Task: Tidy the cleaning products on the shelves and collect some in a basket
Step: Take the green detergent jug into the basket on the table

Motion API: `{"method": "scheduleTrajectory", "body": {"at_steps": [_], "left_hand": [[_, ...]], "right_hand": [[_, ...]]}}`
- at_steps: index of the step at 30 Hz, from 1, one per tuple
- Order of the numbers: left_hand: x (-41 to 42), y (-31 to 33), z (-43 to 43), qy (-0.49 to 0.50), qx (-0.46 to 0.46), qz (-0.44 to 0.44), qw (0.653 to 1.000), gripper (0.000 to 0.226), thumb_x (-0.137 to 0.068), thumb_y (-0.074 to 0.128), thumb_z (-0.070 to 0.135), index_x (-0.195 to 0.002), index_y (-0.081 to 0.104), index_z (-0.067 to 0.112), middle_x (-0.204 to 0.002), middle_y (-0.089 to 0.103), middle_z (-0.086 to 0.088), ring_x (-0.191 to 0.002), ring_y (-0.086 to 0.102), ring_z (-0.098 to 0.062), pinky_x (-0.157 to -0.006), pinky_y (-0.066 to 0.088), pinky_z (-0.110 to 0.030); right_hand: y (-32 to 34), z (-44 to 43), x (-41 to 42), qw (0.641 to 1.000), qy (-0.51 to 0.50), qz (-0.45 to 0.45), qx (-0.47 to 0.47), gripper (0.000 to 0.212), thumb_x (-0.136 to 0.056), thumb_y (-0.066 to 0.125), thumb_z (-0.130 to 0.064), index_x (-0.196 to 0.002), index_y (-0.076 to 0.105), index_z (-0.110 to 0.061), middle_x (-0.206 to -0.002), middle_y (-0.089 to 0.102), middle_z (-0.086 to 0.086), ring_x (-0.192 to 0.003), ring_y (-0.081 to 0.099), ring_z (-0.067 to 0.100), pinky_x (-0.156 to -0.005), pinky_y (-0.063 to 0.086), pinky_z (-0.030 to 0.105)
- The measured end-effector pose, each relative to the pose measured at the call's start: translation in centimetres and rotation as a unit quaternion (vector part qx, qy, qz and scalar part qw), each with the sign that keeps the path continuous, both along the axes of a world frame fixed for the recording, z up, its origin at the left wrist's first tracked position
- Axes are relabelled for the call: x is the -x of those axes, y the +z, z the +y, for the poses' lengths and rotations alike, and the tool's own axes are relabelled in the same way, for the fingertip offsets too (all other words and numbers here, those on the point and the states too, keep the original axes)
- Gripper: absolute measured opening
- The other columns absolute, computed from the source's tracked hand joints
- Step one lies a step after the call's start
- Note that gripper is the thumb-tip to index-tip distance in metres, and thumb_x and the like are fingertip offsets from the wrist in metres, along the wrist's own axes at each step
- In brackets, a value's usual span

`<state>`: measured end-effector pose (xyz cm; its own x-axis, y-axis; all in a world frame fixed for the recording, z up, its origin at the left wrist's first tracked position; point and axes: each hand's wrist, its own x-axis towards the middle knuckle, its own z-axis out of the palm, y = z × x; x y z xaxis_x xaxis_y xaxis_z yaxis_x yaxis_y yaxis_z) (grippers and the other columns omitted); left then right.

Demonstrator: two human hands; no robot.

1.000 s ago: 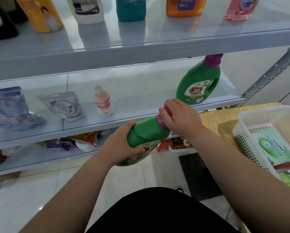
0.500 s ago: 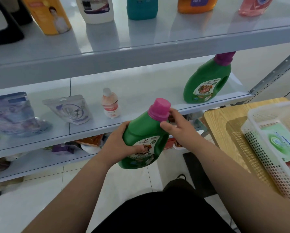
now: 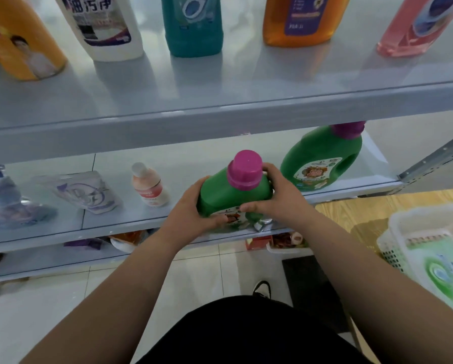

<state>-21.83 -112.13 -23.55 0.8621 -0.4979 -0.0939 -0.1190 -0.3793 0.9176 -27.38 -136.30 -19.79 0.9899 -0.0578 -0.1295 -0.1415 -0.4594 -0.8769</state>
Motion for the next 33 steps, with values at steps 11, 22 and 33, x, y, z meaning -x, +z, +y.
{"method": "scheduleTrajectory", "body": {"at_steps": [11, 22, 33], "left_hand": [[-1.2, -6.1, 0.1, -0.004, -0.315, -0.05, 0.948, 0.08, -0.097, 0.058, 0.056, -0.16, 0.028, 0.019, -0.161, 0.035, -0.005, -0.149, 0.03, -0.023, -0.122, 0.026, -0.039], [-1.0, -7.1, 0.2, -0.139, -0.504, -0.123, 0.843, 0.08, -0.1, 0.039, 0.064, -0.163, 0.014, 0.023, -0.171, 0.01, -0.008, -0.157, 0.009, -0.033, -0.125, 0.018, -0.049], [0.4, -5.1, 2.0, -0.149, -0.436, -0.192, 0.866, 0.065, -0.099, 0.049, 0.052, -0.154, 0.038, 0.019, -0.152, 0.046, -0.006, -0.138, 0.042, -0.027, -0.114, 0.038, -0.041]], "right_hand": [[-0.9, -2.2, -5.6, 1.0, -0.001, -0.018, 0.006, 0.085, -0.065, 0.097, -0.04, -0.13, 0.041, -0.044, -0.117, 0.06, -0.022, -0.096, 0.063, -0.011, -0.073, 0.05, 0.002], [-1.0, -1.2, -8.7, 0.999, -0.016, -0.034, 0.026, 0.08, -0.07, 0.093, -0.044, -0.128, 0.038, -0.045, -0.116, 0.051, -0.029, -0.114, 0.05, 0.008, -0.086, 0.039, 0.01], [-2.7, -0.3, -3.6, 0.987, -0.101, 0.014, 0.126, 0.082, -0.095, 0.071, -0.039, -0.161, 0.025, -0.023, -0.157, 0.043, 0.007, -0.139, 0.044, 0.023, -0.108, 0.034, 0.033]]}}
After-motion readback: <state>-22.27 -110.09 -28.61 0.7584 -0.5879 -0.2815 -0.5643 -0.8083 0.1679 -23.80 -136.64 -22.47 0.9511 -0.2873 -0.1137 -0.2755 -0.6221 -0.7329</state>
